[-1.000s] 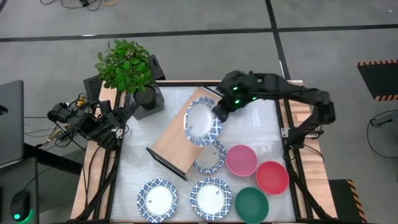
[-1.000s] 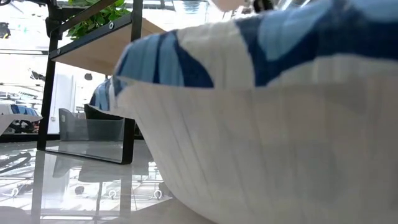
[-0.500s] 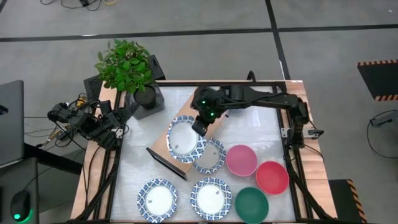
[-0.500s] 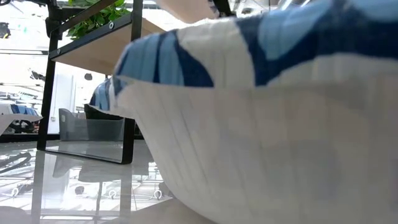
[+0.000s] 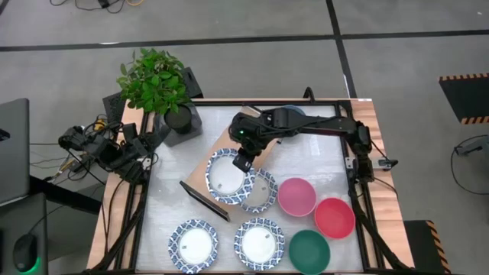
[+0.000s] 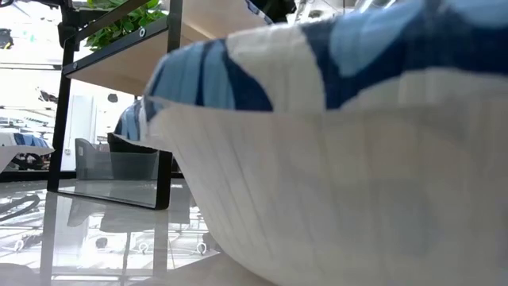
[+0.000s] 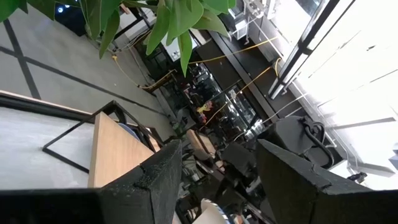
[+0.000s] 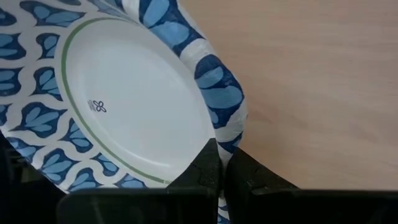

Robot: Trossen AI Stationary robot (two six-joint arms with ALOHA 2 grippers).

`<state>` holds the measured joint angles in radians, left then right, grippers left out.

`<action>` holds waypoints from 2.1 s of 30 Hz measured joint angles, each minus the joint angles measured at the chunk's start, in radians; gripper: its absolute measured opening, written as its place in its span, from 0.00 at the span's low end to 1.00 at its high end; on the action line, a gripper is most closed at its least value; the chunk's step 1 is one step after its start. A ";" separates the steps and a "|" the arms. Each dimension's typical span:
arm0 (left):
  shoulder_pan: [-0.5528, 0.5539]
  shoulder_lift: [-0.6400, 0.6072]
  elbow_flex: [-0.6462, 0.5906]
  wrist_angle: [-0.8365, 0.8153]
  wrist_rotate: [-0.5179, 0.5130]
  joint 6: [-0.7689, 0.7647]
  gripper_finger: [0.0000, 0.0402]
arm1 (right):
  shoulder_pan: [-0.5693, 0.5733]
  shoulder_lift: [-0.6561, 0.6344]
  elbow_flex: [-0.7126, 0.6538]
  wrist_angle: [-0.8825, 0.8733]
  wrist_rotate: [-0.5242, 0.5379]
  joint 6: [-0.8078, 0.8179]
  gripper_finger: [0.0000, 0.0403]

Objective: Place and stack bowls onto a shelf
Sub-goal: Put the top right white patterned bowl on the shelf, then adjust the pink bowl

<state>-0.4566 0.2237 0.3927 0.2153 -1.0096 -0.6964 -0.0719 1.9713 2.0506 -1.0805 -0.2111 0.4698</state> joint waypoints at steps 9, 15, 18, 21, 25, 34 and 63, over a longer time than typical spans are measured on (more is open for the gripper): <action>0.000 0.000 0.000 0.000 0.000 0.000 0.47 | 0.020 -0.006 0.000 0.018 0.000 -0.039 0.09; 0.000 0.000 0.000 0.000 0.000 0.000 0.47 | 0.027 -0.006 0.000 0.048 0.001 -0.069 0.20; 0.000 0.000 0.000 0.000 0.000 0.000 0.47 | 0.026 -0.006 0.000 0.052 0.004 -0.077 0.26; 0.000 0.000 0.000 0.000 0.000 0.000 0.47 | 0.021 -0.006 0.000 0.055 0.004 -0.087 0.33; 0.000 0.000 0.000 0.000 0.000 0.000 0.47 | 0.014 -0.006 0.000 0.088 0.004 -0.090 0.41; 0.000 0.000 0.000 0.000 0.000 0.000 0.47 | -0.002 -0.006 0.000 0.117 0.028 -0.105 0.54; 0.000 0.000 0.000 -0.049 0.002 -0.023 0.47 | 0.134 -0.406 -0.762 -0.003 0.354 0.291 0.54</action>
<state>-0.4564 0.2241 0.3923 0.1661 -1.0077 -0.7197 0.0617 1.5649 1.2888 -1.0831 0.1432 0.7611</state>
